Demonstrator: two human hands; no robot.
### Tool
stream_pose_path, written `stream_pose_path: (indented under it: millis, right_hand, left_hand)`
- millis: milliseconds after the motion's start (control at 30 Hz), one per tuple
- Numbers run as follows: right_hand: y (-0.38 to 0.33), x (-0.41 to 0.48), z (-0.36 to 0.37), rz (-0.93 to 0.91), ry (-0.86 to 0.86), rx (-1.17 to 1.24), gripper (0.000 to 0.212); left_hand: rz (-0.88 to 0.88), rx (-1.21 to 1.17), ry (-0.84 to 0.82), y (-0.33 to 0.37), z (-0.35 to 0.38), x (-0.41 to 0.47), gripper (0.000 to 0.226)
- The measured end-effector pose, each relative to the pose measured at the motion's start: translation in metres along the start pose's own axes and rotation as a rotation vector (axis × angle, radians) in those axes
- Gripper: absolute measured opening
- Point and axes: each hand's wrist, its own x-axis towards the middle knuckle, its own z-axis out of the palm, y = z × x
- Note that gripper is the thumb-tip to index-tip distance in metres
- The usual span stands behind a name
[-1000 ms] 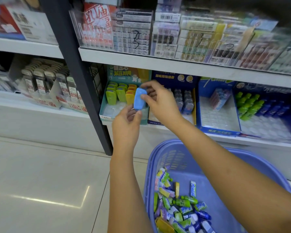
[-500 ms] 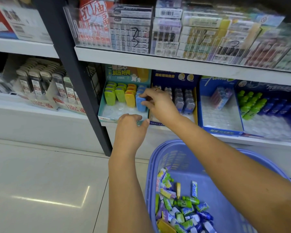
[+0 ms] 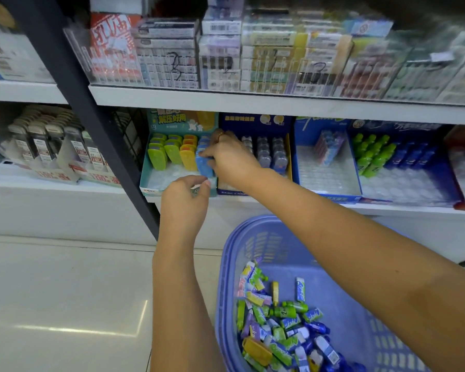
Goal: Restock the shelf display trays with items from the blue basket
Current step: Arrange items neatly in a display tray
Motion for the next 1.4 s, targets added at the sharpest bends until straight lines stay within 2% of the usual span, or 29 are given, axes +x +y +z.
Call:
stream_pose_path:
  millis: [100,167,200,267,367,433,500,667,767,867,933,1067,1233,1300,1400]
  right_hand:
    - [0.012,-0.043,-0.001,-0.038,0.107,0.143,0.033]
    - [0.027,-0.089,0.011,0.026,0.184,0.321,0.023]
    - [0.037,-0.112,0.023,0.078,0.165,0.372,0.019]
    - [0.06,-0.152,0.054,0.216,0.012,0.4,0.018]
    - [0.087,-0.192,0.102,0.378,-0.343,0.367,0.022]
    - [0.094,-0.21,0.133,0.417,-0.519,0.366,0.025]
    - [0.09,-0.221,0.159,0.398,-0.613,0.408,0.027]
    - [0.07,-0.225,0.203,0.296,-0.67,0.438,0.037]
    - [0.071,-0.228,0.212,0.388,-0.608,0.451,0.032]
    - [0.091,-0.232,0.207,0.465,-0.616,0.52,0.025]
    - [0.114,-0.236,0.196,0.448,-0.674,0.479,0.022]
    - [0.163,-0.245,0.164,0.528,-0.685,0.491,0.019]
    - [0.19,-0.252,0.124,0.738,-0.578,0.951,0.025]
    - [0.194,-0.253,0.109,0.722,-0.498,1.098,0.025]
    - [0.194,-0.255,0.089,0.663,-0.41,1.157,0.028]
  left_hand:
    - [0.011,-0.078,-0.087,0.014,0.003,-0.007,0.023]
    - [-0.054,-0.116,-0.227,0.018,0.017,-0.012,0.026]
    - [-0.072,-0.09,-0.298,0.018,0.029,-0.014,0.024]
    - [-0.079,0.056,-0.452,0.015,0.057,-0.02,0.023]
    - [-0.072,0.289,-0.662,0.002,0.104,-0.037,0.023]
    - [-0.092,0.393,-0.769,-0.016,0.134,-0.051,0.023]
    - [-0.133,0.455,-0.826,-0.039,0.16,-0.064,0.026]
    - [-0.315,0.474,-0.734,-0.086,0.195,-0.087,0.034]
    - [-0.363,0.429,-0.587,-0.097,0.208,-0.095,0.029]
    - [-0.409,0.395,-0.477,-0.1,0.218,-0.106,0.038]
    - [-0.403,0.457,-0.483,-0.105,0.224,-0.112,0.046]
    - [-0.306,0.637,-0.512,-0.113,0.231,-0.107,0.043]
    - [-0.344,0.691,-0.564,-0.11,0.235,-0.102,0.035]
    - [-0.358,0.696,-0.609,-0.112,0.235,-0.097,0.034]
    - [-0.35,0.703,-0.703,-0.115,0.232,-0.095,0.033]
